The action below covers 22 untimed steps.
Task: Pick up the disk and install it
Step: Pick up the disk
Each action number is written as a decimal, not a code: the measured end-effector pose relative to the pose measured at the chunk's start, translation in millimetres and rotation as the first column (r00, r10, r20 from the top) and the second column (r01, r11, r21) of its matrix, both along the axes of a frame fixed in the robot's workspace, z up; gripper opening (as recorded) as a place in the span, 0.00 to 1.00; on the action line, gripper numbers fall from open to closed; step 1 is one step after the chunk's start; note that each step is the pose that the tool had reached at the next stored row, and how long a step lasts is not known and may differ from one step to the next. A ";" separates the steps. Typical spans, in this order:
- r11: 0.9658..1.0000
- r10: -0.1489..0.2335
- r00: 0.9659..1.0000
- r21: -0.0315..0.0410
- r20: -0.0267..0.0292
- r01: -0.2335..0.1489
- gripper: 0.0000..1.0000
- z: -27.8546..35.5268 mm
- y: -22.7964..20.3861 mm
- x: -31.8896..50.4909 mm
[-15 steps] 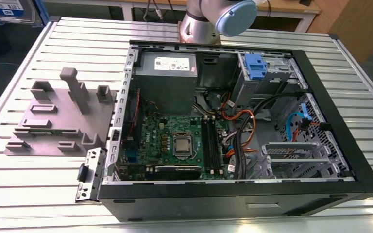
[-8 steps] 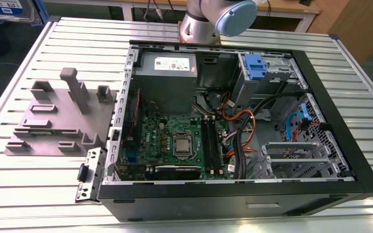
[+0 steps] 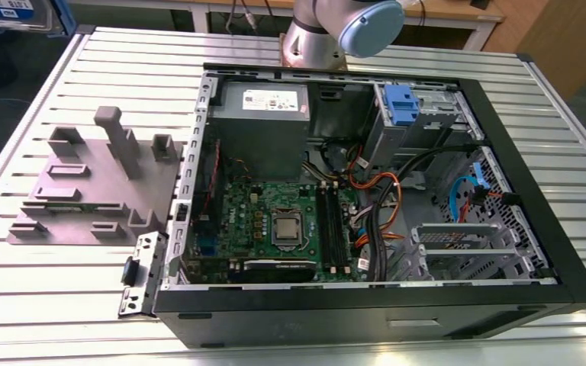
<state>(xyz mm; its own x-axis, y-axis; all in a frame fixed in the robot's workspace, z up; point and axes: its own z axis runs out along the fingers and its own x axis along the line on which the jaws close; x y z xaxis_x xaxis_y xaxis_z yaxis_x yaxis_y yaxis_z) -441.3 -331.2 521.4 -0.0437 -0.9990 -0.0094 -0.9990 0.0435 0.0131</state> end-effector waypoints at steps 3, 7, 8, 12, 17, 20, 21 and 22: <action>1.000 0.000 1.000 0.000 0.000 0.000 0.36 1.6 0.0 0.0; 1.000 0.000 1.000 0.000 0.000 0.000 0.36 3.9 0.0 0.0; 1.000 0.000 1.000 0.000 0.000 0.000 0.36 4.4 0.0 0.0; 1.000 0.000 1.000 0.000 0.000 0.000 0.36 6.5 0.0 0.0; 1.000 0.000 1.000 0.000 0.000 0.000 0.36 9.6 0.0 0.0; 1.000 0.000 1.000 0.000 0.000 0.000 0.36 11.5 0.0 0.0; 1.000 0.000 1.000 0.000 0.000 0.000 0.36 12.2 0.0 0.0; 1.000 0.000 1.000 0.000 0.000 0.000 0.36 12.9 0.0 0.0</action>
